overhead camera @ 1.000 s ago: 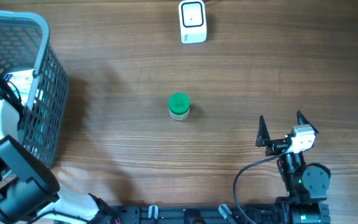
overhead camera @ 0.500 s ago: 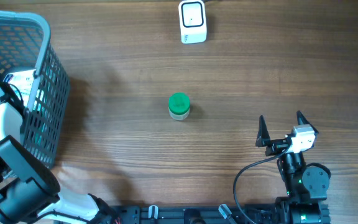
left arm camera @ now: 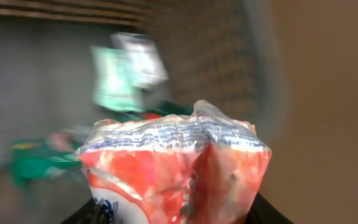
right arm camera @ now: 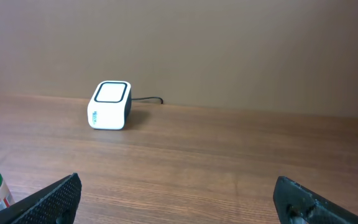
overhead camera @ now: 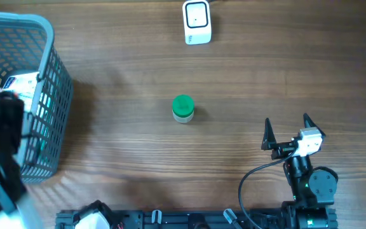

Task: Scan the item barcode
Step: 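Grasp the red-white box and place it left of the jar, then reach the left gripper into the basket and grasp the teal package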

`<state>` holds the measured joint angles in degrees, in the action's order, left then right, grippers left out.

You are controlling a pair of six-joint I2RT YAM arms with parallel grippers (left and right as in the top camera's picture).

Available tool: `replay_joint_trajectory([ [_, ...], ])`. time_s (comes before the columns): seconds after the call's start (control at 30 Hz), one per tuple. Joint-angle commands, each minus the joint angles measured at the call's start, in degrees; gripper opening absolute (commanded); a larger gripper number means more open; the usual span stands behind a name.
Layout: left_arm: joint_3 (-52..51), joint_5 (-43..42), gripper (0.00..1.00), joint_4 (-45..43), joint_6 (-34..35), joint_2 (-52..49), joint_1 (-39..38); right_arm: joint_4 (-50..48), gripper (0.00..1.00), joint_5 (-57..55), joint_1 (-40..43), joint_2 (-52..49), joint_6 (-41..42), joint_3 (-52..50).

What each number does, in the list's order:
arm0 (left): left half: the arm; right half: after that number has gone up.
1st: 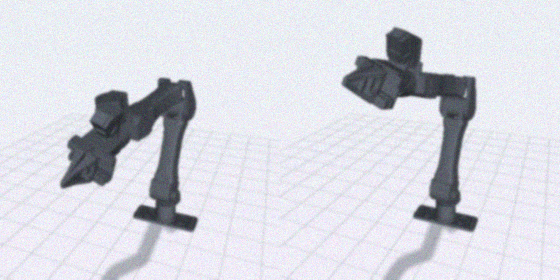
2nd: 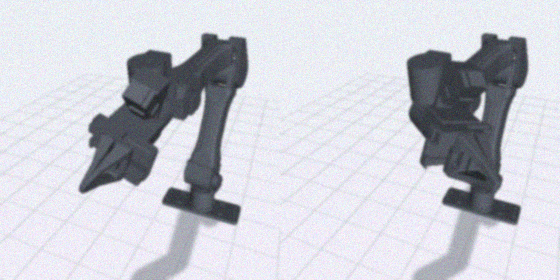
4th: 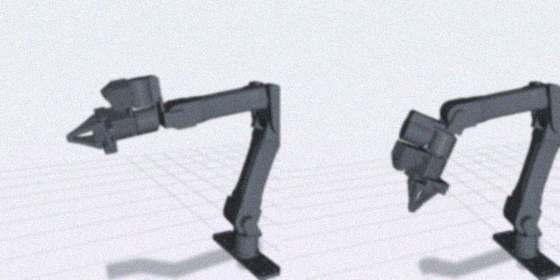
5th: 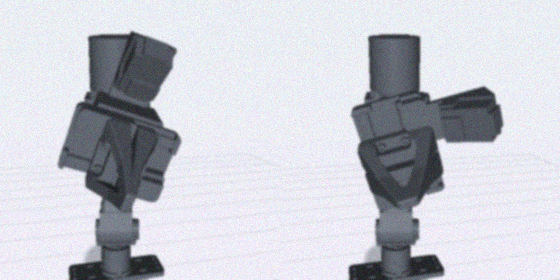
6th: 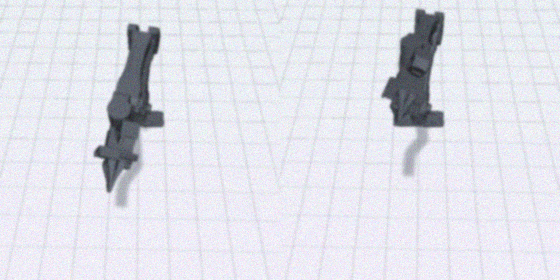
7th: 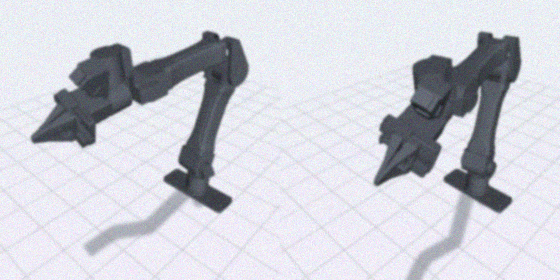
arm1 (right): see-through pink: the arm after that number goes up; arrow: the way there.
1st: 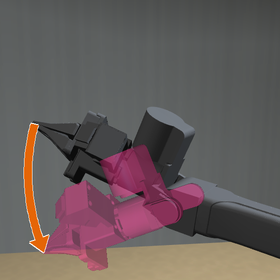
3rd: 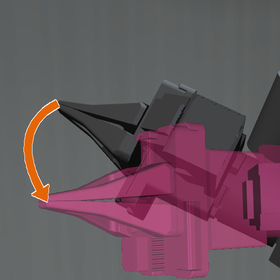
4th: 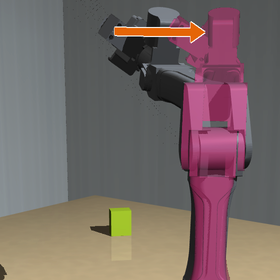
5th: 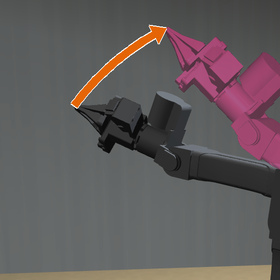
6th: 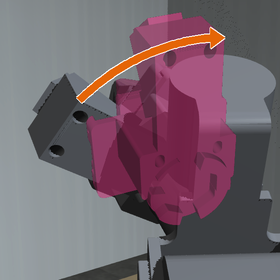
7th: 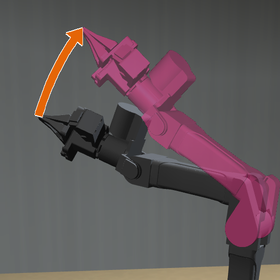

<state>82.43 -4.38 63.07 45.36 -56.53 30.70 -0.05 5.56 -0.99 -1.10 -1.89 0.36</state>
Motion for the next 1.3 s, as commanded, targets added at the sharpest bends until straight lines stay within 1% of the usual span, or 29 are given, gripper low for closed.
replay_joint_trajectory([
  [0.0, 0.4, -8.2, 0.47, -3.7, 0.3, 7.5, -7.9, -0.3, 1.00, 0.9, -0.3, 0.2, -1.1, -0.1],
  [0.1, 0.0, -8.2, 0.46, -4.4, 0.2, 7.8, -16.6, -0.3, 1.00, 0.9, -0.3, 0.2, -1.1, -0.1],
  [0.2, -2.3, -7.4, 0.46, -4.3, -1.2, 3.8, -26.3, -0.3, 1.00, 0.9, -0.3, 0.2, -1.1, -0.1],
  [0.23, -3.6, -5.6, 0.46, -4.6, -3.0, 1.0, -30.3, -0.3, 1.00, 0.9, -0.3, 0.2, -1.1, -0.1],
  [0.3, -5.5, -0.2, 0.46, -4.2, -3.4, -5.0, -37.0, -0.3, 1.00, 0.9, -0.3, 0.2, -1.1, -0.1],
  [0.37, -6.5, 4.0, 0.46, -4.1, -5.7, -14.4, -43.8, -0.3, 1.00, 0.9, -0.3, 0.2, -1.1, -0.1],
  [0.43, -6.5, 7.5, 0.47, -5.2, -5.7, -23.2, -48.2, -0.3, 1.00, 0.9, -0.3, 0.2, -1.1, -0.1],
  [0.57, -6.5, 8.8, 0.49, -9.7, -5.4, -39.9, -52.9, -0.3, 1.00, 0.9, -0.3, 0.2, -1.1, -0.1],
  [0.67, -6.5, 8.7, 0.49, -10.6, -0.4, -50.2, -53.4, -0.3, 1.00, 0.9, -0.3, 0.2, -1.0, -0.1],
  [0.73, -6.5, 8.2, 0.48, -11.8, 0.1, -53.1, -53.4, -0.3, 1.00, 0.9, -0.3, 0.2, -1.0, -0.1],
  [0.77, -6.5, 7.7, 0.50, -12.6, 0.1, -54.4, -53.7, -0.3, 1.00, 0.9, -0.3, 0.2, -1.1, -0.1],
  [0.8, -6.5, 7.7, 0.64, -12.8, 0.1, -54.7, -53.9, -0.3, 1.00, 0.9, -0.3, 0.2, -1.1, -0.1],
  [0.83, -6.4, 8.9, 1.00, -12.7, 0.1, -54.6, -54.1, -0.3, 1.00, 0.9, -0.3, 0.2, -1.1, -0.1],
  [0.9, -6.2, 13.2, 1.00, -11.6, 0.1, -52.7, -54.1, -0.3, 1.00, 0.9, -0.3, 0.2, -1.1, -0.1],
  [1.0, -0.9, 20.9, 1.00, -5.7, -0.7, -43.7, -53.5, -0.3, 1.00, 0.9, -0.3, 0.2, -1.1, -0.1],
  [1.07, 5.6, 23.1, 1.00, -5.1, -6.5, -34.5, -51.8, -0.3, 1.00, 0.9, -0.3, 0.2, -1.1, -0.1],
  [1.1, 7.5, 25.0, 1.00, -5.2, -6.4, -31.7, -51.0, -0.3, 1.00, 0.9, -0.3, 0.2, -1.1, -0.1],
  [1.13, 10.2, 28.3, 1.00, -6.0, -6.5, -27.2, -48.8, -0.3, 1.00, 0.9, -0.3, 0.2, -1.1, -0.1],
  [1.17, 11.6, 29.9, 1.00, -7.3, -8.2, -24.3, -46.6, -0.3, 1.00, 0.9, -0.3, 0.2, -1.0, -0.1],
  [1.2, 12.2, 31.1, 1.00, -9.6, -11.0, -21.4, -43.3, -0.3, 1.00, 0.9, -0.3, 0.2, -1.1, -0.1],
  [1.23, 12.2, 32.9, 1.00, -12.1, -12.6, -18.5, -38.3, -0.3, 1.00, 0.9, -0.3, 0.2, -1.1, -0.1],
  [1.27, 12.2, 34.0, 1.00, -12.9, -12.6, -17.5, -34.9, -0.3, 1.00, 0.9, -0.3, 0.2, -1.1, -0.1],
])
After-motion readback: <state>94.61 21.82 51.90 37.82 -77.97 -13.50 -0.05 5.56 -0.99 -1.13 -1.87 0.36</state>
